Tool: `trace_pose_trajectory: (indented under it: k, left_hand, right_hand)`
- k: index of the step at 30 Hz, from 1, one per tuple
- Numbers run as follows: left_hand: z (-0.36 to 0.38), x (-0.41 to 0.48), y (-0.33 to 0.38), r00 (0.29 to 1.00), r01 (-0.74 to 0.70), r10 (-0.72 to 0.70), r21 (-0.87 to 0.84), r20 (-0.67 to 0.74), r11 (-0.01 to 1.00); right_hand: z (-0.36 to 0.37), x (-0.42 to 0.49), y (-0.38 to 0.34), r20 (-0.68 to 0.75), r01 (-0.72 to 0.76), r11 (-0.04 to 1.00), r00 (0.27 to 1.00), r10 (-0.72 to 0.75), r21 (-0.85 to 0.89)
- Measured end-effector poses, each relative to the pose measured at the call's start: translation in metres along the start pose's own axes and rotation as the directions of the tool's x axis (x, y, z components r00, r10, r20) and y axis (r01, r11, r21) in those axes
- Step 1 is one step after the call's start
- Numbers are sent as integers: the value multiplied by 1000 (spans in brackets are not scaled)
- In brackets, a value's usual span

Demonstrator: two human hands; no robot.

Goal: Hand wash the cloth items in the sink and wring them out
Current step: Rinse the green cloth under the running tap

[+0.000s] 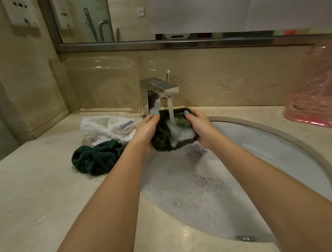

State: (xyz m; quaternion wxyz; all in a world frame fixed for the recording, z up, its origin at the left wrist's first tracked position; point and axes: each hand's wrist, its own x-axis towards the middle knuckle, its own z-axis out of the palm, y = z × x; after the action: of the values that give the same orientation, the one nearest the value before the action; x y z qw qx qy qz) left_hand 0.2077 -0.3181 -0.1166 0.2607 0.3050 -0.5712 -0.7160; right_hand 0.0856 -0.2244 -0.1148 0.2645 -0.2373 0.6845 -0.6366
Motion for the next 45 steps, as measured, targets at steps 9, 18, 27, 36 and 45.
trace_pose_trajectory:
  k: [9,18,27,36,45]
  left_hand:
    - [26,2,-6,974,-106,133,148,-185,983]
    - [64,-24,-11,992,-106,121,313,-29,944]
    - [39,-10,-4,979,-75,116,231,-168,970]
    - [60,-21,-8,959,-277,279,313,37,909]
    - [48,-19,-2,982,-186,188,90,-16,978]
  right_hand:
    - [31,-22,-9,126,4,999,992,-9,36]
    - [23,-17,-6,-270,-26,989,963,-14,-146]
    - [49,-33,-3,-48,142,963,987,-156,-227]
    - [19,-28,-3,-280,139,954,936,-214,-267]
    - [28,-28,-5,-215,151,945,952,-218,-291]
